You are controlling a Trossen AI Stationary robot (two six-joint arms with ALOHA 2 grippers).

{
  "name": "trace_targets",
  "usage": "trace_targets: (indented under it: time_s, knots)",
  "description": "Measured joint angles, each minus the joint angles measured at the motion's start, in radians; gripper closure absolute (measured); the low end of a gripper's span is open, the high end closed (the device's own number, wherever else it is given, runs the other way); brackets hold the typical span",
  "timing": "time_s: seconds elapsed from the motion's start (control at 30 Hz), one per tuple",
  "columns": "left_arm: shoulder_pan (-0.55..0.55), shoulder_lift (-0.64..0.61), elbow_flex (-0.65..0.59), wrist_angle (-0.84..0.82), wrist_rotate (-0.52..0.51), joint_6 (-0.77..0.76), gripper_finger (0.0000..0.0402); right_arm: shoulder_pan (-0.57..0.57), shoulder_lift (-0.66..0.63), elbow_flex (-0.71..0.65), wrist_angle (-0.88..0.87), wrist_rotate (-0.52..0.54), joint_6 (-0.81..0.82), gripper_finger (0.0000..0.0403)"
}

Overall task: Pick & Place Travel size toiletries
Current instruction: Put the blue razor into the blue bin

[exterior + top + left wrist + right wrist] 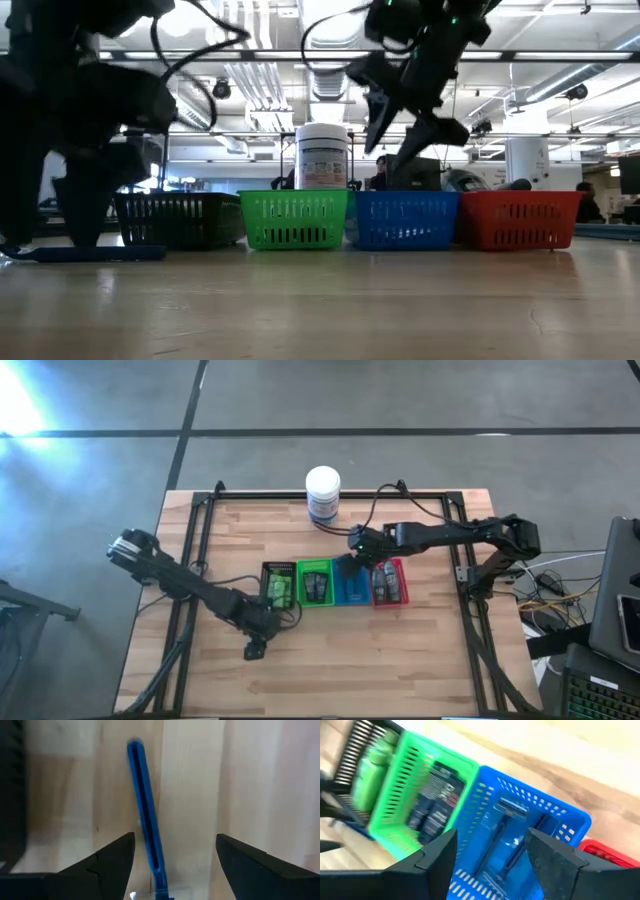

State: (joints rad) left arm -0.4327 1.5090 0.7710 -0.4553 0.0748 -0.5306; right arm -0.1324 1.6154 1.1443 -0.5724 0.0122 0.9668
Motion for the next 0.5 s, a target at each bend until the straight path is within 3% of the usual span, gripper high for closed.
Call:
trace_targets:
  time_s: [0.27, 0.5]
  knots:
    - [-0.023, 0.084, 0.003, 0.0, -0.062, -0.032, 0.0135, 0.046, -0.082, 0.008, -0.016, 0.077, 0.001, 0.0159]
    - [-0.042, 0.105, 0.003, -0.004, -0.199, -0.055, 0.0235, 0.12, -0.119, 0.008, -0.078, 0.151, 0.002, 0.0181]
